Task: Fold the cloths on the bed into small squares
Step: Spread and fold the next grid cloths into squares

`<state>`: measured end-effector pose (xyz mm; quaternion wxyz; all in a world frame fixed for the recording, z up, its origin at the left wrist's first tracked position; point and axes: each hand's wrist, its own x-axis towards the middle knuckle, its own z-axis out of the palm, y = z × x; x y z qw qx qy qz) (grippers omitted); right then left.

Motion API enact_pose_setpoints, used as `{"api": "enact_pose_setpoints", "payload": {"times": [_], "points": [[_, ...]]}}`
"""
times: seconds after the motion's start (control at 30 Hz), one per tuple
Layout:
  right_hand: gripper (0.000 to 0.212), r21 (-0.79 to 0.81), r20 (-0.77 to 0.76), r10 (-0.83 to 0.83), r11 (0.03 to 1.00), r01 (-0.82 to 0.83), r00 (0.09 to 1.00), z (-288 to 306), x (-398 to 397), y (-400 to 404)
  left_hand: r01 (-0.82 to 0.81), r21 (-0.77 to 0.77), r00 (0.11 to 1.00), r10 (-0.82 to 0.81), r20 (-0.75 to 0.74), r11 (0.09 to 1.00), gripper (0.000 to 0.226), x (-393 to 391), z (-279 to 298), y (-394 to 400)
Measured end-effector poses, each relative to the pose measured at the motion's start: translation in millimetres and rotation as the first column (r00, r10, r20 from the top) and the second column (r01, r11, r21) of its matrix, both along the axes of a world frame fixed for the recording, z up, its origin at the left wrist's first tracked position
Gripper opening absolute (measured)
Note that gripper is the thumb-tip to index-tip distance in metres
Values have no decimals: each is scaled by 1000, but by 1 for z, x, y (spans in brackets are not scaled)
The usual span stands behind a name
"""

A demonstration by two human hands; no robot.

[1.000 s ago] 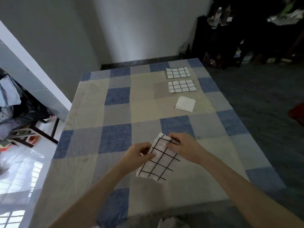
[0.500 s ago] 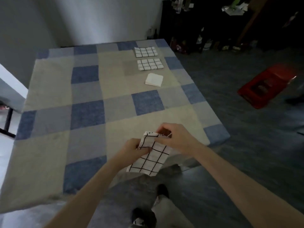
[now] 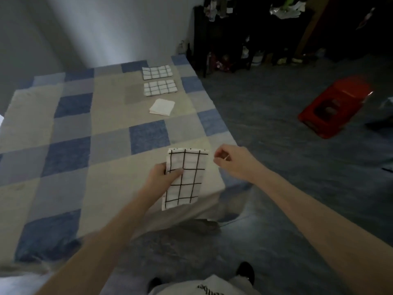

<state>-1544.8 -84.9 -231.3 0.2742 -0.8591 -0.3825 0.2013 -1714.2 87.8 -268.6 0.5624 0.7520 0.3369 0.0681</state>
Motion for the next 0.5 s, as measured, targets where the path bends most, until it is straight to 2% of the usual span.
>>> {"api": "enact_pose_setpoints", "payload": {"times": [0.13,0.3,0.33,0.4,0.43,0.5], "points": [[15,-13,64,-37,999,38,997,13,71,-47,-160,-70,985,165,59,985,16,68,2,-52],[23,-219,366,75,976,7,928,24,141,-103,-285,-26,953,286,104,958,4,135,11,-99],[24,-245,403,102,970,0,909,26,153,-107,-286,15,954,283,101,958,4,145,15,-105],[26,-277,467,153,961,-20,871,28,174,-109,-235,250,972,230,52,939,7,162,24,-111],[27,-289,485,175,957,-31,857,29,184,-107,-185,394,981,194,18,900,16,170,28,-111],[25,-299,484,199,953,-53,852,28,203,-100,-79,585,987,144,-66,807,31,188,32,-106]]}}
